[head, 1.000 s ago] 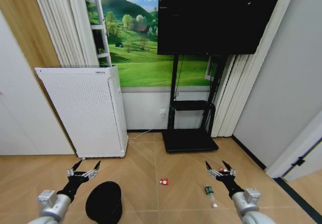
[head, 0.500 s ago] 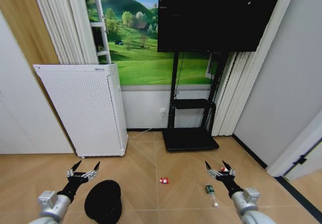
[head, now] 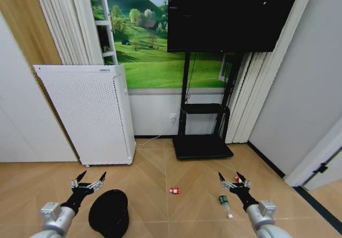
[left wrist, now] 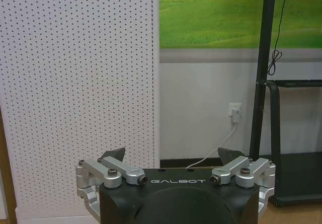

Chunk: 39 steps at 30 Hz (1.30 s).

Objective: Pick up the trash bin and place the garbage on the floor into it.

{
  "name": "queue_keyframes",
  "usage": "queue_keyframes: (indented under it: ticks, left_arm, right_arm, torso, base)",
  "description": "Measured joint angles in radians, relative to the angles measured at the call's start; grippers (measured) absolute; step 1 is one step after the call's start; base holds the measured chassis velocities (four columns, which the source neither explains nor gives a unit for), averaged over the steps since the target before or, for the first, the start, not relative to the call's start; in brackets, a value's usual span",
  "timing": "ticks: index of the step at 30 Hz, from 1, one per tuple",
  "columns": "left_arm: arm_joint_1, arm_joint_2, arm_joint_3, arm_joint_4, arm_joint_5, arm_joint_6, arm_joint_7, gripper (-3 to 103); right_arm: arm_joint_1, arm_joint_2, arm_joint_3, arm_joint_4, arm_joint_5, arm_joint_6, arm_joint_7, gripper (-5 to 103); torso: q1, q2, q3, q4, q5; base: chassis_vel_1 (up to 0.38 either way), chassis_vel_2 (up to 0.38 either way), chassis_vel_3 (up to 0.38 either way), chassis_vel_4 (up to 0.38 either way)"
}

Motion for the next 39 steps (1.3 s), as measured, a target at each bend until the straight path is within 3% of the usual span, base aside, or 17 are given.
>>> queue_keyframes:
  ticks: [27, 39]
  left_arm:
    - [0.000, -0.013, -0.001, 0.004, 0.003, -0.006, 0.008, 100]
    - [-0.003, -0.034, -0.005, 0.007, 0.020, -0.009, 0.015, 100]
  right_arm:
    - [-0.018, 0.012, 0.006, -0.001, -0.007, 0.017, -0.001, 100]
    - [-0.037, 0.024, 0.002, -0.012, -0.023, 0.031, -0.005, 100]
  torso:
    - [-0.034, -0.100, -0.066, 0.0000, 0.0000]
    - [-0.049, -0.158, -0.109, 0.0000, -0.0001]
  base:
    - [0.000, 0.000, 0.000, 0.000]
    - [0.000, 0.000, 0.000, 0.000]
